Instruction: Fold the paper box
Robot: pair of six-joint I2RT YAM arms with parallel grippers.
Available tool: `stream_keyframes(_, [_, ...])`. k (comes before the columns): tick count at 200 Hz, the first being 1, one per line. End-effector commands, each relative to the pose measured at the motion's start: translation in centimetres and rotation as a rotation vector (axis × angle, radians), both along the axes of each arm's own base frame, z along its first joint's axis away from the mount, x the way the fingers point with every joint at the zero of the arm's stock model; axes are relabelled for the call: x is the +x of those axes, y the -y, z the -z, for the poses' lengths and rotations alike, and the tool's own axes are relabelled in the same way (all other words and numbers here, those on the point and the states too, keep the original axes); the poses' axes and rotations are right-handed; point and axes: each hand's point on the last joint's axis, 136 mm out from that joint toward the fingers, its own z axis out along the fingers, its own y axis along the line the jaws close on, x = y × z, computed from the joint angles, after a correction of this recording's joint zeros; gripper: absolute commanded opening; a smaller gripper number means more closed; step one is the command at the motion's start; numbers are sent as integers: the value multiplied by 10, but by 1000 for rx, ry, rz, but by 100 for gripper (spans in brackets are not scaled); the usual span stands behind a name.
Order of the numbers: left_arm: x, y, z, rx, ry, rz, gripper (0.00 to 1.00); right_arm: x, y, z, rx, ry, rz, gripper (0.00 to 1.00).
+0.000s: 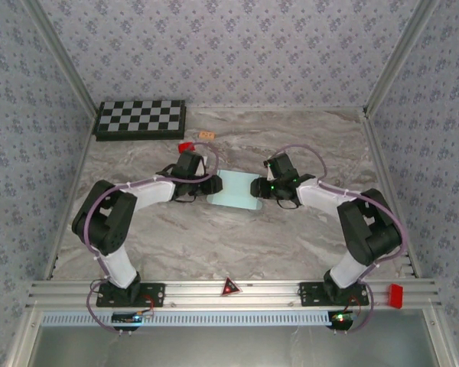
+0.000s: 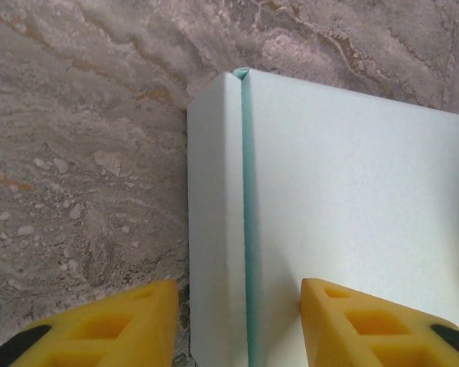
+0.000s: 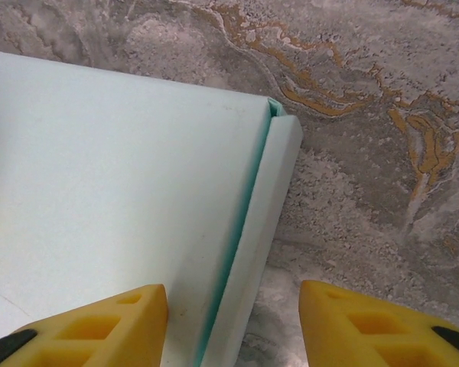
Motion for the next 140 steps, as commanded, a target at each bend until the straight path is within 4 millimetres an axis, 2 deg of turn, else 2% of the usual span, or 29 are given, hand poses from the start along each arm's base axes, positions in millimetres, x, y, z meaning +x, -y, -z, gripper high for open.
stream_keyframes(1, [-8, 1, 14, 11, -39, 6, 43, -1, 2, 13, -13, -38, 3, 46])
stream_keyframes(31, [-13, 0, 19, 22, -50, 5, 37, 1, 2, 20, -32, -57, -6, 39])
stream_keyframes(72, [-24, -1, 19, 40, -56, 0, 35, 5, -2, 24, -73, -65, -51, 37])
stream_keyframes(106, [-40, -3, 17, 73, -69, -12, 35, 12, -11, 26, -129, -63, -132, 37])
stream_keyframes(140, [-65, 1, 17, 69, -89, -9, 36, 24, -28, 26, -185, -51, -249, 38])
